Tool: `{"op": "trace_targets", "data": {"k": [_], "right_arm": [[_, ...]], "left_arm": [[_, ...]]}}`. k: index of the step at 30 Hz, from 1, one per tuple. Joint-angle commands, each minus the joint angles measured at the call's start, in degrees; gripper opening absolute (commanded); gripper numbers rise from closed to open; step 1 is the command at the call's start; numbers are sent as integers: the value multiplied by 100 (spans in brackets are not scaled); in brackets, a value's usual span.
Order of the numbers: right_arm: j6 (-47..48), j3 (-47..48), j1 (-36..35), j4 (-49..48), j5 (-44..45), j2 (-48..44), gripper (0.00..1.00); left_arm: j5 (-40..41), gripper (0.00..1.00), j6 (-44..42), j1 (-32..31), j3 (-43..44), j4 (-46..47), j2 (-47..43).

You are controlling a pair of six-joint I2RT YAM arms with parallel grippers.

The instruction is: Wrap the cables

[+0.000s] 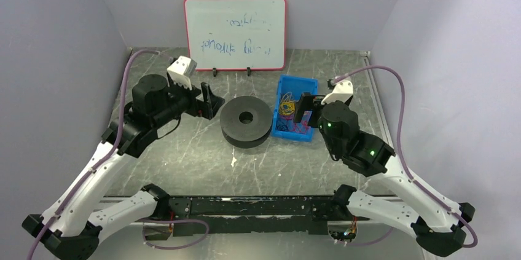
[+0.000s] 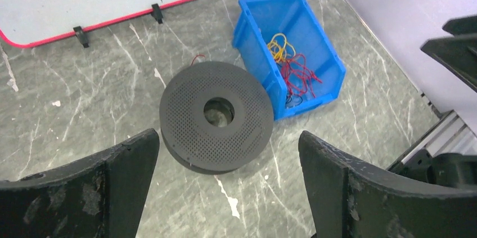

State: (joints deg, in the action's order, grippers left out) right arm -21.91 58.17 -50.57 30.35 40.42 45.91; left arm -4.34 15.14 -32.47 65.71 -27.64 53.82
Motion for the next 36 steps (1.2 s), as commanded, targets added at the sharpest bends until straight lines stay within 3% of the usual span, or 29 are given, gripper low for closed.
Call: {"op": "trace_targets", "data": {"k": [1,17,24,36], "right_arm": [[-138,132,29,287,239,347,100],[92,167,40,90,-242,1416,99],[210,294,211,-74,-314,2050,97],[322,315,1119,-549,-1024,2750,77]], "left_arm": [[-363,97,-223,-24,-360,299,-316],[-344,96,-268,-31,-1408,641,-657],[-211,95,-322,-29,-1466,503,-661],[-25,99,-446,-29,-1580,467,-704]]}}
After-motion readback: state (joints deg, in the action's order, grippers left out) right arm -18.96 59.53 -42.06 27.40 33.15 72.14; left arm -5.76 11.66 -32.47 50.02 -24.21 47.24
